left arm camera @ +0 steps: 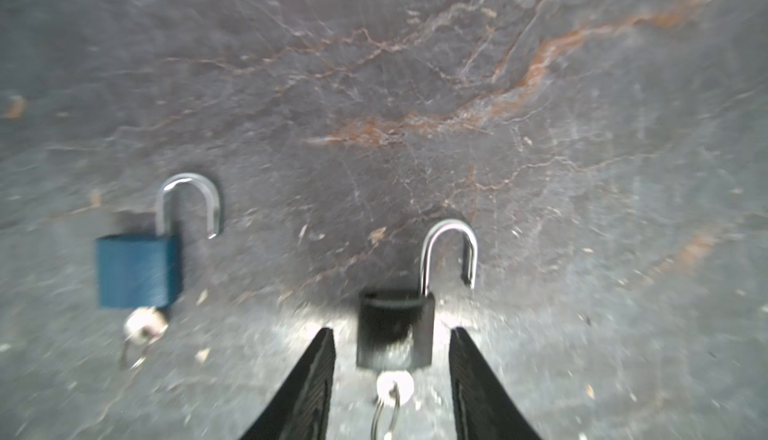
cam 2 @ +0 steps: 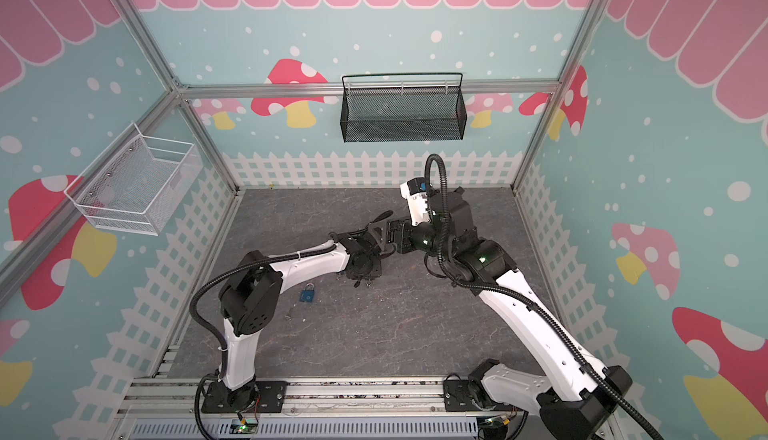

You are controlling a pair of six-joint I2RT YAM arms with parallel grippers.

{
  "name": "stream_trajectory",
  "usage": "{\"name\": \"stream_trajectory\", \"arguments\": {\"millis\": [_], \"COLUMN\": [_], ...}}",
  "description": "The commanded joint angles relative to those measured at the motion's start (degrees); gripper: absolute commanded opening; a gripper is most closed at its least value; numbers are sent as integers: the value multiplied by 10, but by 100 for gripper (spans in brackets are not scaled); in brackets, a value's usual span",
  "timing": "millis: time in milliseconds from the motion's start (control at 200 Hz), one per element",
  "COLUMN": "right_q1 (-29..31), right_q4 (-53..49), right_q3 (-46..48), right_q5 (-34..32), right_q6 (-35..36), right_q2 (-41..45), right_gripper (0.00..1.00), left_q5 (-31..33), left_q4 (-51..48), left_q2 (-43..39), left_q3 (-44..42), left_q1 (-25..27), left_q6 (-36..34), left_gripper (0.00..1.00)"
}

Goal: Unlock with the key

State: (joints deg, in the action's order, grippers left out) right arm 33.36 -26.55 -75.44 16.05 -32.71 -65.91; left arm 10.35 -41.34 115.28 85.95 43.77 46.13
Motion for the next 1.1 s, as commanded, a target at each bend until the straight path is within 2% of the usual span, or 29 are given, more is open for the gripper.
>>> {"name": "stream_trajectory", "arguments": {"millis": [0,250,405,495,740,840,976,1091], "right_q1": [-1,0,15,39,150,188,247,282], "right_q4": [23,49,88,81,87,114,128,150], "right_q3": [10,36,68,69,90,112,104,91], "right_q5": [18,47,43,30,-47,-57,-92,-102], "right_q6": [-15,-25,-15,-7,0,-13,-15,-18], "right_q2": [14,25,34,9,-75,-122,-203,-269], "right_gripper": [98,98,98,98,98,100,95,89], "left_q5": [-5,18,18,21,4,-21,-50,-71], "left_q4": [19,42,40,34,-1,-16,-45,-60], "left_q2": [-68,-214,-308,-367,-506,-556,-600,-621], "left_q3": [-34,-147,-228,-275,-373,-394,-394,-389], "left_q1": [-7,-30,-78,-106,-200,-270,-350,-397], "left_q6": [20,31,28,25,13,-1,-29,-42], "left_gripper": [45,46,46,47,47,47,47,47]}}
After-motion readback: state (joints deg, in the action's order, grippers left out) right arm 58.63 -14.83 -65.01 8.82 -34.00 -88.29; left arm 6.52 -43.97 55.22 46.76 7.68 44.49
